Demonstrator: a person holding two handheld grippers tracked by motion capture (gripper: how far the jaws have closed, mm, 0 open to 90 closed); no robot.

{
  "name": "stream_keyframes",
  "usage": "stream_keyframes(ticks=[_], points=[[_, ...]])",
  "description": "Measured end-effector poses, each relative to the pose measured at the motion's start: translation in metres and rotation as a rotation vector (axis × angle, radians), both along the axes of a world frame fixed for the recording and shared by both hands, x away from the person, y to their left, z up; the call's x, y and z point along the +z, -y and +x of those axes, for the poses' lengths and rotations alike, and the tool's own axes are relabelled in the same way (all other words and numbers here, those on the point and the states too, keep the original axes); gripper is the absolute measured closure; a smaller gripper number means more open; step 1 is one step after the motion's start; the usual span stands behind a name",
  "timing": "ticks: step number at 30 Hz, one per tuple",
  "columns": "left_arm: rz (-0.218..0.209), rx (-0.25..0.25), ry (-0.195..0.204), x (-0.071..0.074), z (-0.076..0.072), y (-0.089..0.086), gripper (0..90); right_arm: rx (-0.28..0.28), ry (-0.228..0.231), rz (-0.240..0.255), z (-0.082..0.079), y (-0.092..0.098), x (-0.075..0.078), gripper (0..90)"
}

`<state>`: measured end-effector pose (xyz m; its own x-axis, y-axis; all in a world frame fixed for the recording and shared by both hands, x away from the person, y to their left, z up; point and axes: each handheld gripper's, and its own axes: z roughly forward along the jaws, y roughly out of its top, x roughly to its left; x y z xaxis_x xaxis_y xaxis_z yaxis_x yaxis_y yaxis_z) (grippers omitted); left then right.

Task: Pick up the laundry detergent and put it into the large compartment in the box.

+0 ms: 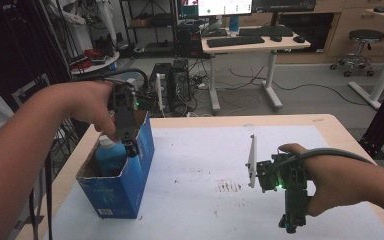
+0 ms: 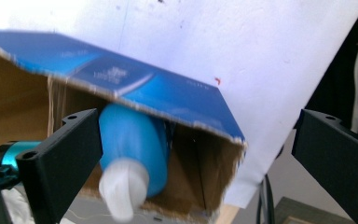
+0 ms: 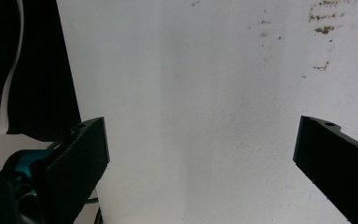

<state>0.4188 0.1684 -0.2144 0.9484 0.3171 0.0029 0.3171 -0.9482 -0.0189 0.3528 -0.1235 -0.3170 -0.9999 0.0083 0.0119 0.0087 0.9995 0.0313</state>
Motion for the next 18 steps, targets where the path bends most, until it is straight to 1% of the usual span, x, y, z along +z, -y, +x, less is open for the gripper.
stream_keyframes(ticks=[1,5,8,12,13,14,15,18], points=[[-0.010,-0.017,0.006,-0.003,0.000,0.004,1.6,0.002,0.004,0.005,0.001,0.000,0.000,2.4],[-0.023,-0.064,0.007,-0.016,0.002,0.021,1.6,-0.006,0.004,0.004,0.003,-0.001,0.001,2.4],[-0.015,-0.089,-0.010,-0.027,0.001,0.032,1.6,-0.005,0.008,0.001,0.004,-0.002,0.003,2.4],[-0.019,-0.115,-0.023,-0.039,0.000,0.038,1.7,-0.002,0.012,0.002,0.005,-0.003,0.006,2.4],[-0.021,-0.118,-0.026,-0.041,0.000,0.039,1.6,-0.009,0.013,-0.002,0.004,-0.004,0.007,2.4],[-0.022,-0.119,-0.027,-0.044,-0.001,0.039,1.6,-0.004,0.015,-0.002,0.005,-0.004,0.008,2.4],[-0.017,-0.125,-0.029,-0.046,-0.001,0.040,1.6,-0.005,0.015,-0.003,0.005,-0.004,0.008,2.4],[-0.014,-0.129,-0.023,-0.052,-0.003,0.041,1.6,-0.005,0.019,-0.003,0.005,-0.005,0.011,2.4]])
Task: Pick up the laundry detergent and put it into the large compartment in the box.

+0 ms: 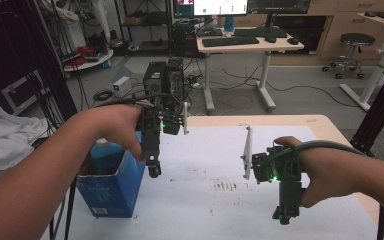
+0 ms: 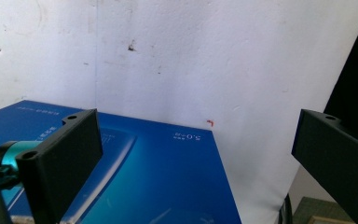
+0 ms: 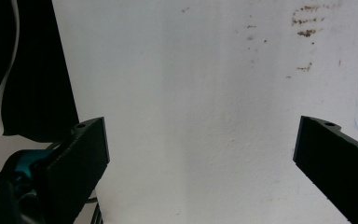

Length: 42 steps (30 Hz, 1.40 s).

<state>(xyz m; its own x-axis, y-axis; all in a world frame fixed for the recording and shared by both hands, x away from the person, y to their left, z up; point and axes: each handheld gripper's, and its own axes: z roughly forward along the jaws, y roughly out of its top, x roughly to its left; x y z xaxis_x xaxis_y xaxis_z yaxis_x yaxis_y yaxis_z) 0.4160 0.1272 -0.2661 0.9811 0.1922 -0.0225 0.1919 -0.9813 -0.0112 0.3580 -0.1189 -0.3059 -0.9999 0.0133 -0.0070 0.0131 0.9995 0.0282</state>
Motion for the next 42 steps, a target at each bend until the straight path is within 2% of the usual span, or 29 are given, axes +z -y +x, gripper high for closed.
stream_keyframes(ticks=[6,10,12,18,19,23,38,42], points=[[-0.015,-0.015,0.001,-0.004,-0.002,0.002,1.6,-0.022,0.007,0.000,0.002,0.001,0.008,2.4],[-0.025,-0.022,0.002,-0.004,-0.002,0.004,1.6,-0.017,0.015,-0.002,0.003,0.001,0.012,2.4],[-0.024,-0.040,-0.006,-0.005,-0.002,0.008,1.6,-0.023,0.018,-0.001,0.005,0.003,0.016,2.4],[-0.024,-0.038,-0.016,-0.006,0.000,0.012,1.6,-0.022,0.024,0.003,0.007,0.005,0.018,2.4],[-0.024,-0.039,-0.013,-0.007,0.001,0.013,1.6,-0.007,0.027,0.000,0.008,0.005,0.018,2.4],[-0.019,-0.039,-0.019,-0.005,-0.001,0.014,1.6,-0.019,0.025,-0.001,0.007,0.006,0.019,2.4],[-0.030,-0.029,-0.012,-0.003,0.000,0.015,1.6,-0.017,0.031,0.002,0.005,0.008,0.020,2.4],[-0.017,-0.032,-0.018,-0.004,0.001,0.015,1.7,-0.011,0.031,0.005,0.006,0.007,0.020,2.4]])
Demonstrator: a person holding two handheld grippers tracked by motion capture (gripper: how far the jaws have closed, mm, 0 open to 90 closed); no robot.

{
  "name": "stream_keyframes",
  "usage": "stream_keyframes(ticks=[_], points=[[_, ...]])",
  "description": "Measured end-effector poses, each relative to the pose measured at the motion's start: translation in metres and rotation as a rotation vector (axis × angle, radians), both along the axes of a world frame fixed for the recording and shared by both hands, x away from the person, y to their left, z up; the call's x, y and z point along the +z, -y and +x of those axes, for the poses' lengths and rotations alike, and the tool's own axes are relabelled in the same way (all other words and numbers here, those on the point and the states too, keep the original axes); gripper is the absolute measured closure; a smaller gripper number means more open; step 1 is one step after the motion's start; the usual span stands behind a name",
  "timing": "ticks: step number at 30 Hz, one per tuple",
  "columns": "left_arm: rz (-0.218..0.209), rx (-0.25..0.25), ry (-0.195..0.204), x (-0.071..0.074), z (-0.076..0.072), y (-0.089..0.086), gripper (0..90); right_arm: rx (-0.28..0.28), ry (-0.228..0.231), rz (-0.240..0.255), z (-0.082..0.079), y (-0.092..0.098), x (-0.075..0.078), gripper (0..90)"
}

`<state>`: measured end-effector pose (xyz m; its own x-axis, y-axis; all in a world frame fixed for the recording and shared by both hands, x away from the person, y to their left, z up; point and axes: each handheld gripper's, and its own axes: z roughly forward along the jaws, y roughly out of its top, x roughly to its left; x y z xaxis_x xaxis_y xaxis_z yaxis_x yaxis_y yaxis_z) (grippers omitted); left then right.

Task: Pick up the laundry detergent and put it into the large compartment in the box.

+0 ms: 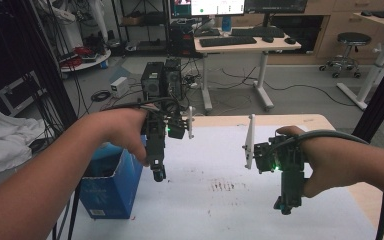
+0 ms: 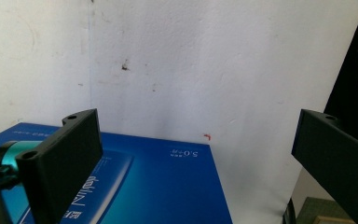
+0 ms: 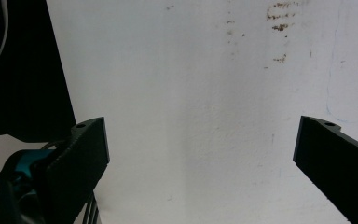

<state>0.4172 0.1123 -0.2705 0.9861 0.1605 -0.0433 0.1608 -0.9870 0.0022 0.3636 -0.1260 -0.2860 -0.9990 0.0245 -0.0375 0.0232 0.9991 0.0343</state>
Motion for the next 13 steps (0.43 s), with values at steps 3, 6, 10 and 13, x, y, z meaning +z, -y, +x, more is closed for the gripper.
stream_keyframes(ticks=[3,6,10,13], points=[[0.000,0.003,-0.003,-0.0004,0.0007,0.0001,1.7,-0.003,-0.002,-0.002,0.0005,0.0000,-0.0004,2.4],[0.000,0.000,-0.002,-0.0007,0.0021,0.0002,1.6,-0.004,-0.004,-0.005,0.0010,0.0001,-0.0006,2.4],[0.000,0.004,-0.003,-0.0012,0.0036,-0.0005,1.6,-0.004,-0.004,-0.007,0.0016,0.0001,-0.0010,2.4],[0.002,0.008,-0.002,-0.0009,0.0035,-0.0013,1.7,-0.003,-0.002,-0.006,0.0007,-0.0007,-0.0009,2.4]])
